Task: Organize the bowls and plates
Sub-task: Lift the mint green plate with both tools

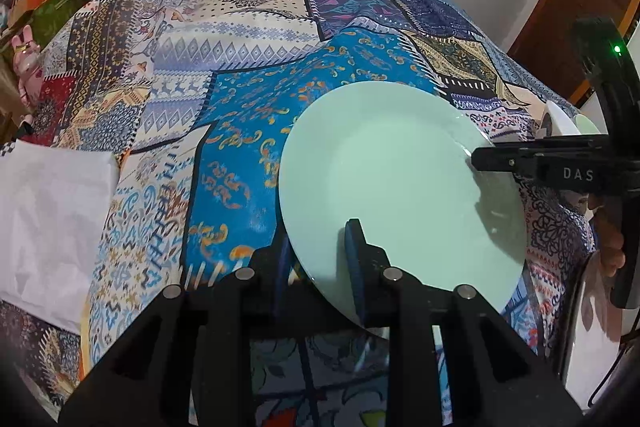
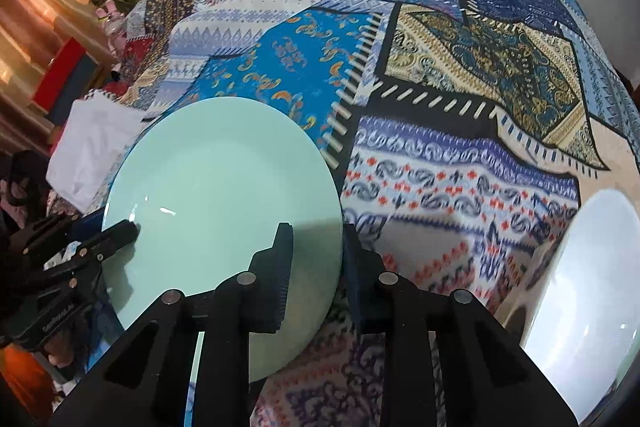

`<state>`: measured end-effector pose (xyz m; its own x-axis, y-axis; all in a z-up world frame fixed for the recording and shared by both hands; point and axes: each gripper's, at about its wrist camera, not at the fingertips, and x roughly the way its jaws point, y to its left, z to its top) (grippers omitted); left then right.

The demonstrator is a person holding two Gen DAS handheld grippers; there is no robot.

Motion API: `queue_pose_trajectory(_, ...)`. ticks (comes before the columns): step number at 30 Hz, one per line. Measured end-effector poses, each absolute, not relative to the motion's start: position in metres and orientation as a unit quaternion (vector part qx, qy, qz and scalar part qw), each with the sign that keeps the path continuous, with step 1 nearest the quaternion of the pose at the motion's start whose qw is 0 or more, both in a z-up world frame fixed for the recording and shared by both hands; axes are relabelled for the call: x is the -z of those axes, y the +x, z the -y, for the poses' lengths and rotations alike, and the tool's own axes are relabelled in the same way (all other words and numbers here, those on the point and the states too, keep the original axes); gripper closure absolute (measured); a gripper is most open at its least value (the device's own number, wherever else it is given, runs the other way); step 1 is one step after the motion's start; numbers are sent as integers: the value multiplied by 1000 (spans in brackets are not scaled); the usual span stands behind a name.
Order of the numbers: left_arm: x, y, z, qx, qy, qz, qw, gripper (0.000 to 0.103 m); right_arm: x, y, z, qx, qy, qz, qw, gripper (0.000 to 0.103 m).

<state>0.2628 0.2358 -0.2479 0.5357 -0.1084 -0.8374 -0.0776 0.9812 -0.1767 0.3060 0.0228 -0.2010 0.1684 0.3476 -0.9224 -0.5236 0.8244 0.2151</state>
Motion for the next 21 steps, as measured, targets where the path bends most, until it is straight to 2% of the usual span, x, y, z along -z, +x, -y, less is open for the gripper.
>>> queue_pose_trajectory(21, 194, 198, -221, -4, -114, -449, 886, 78, 155, 255, -3, -312, -49, -549, 774, 82)
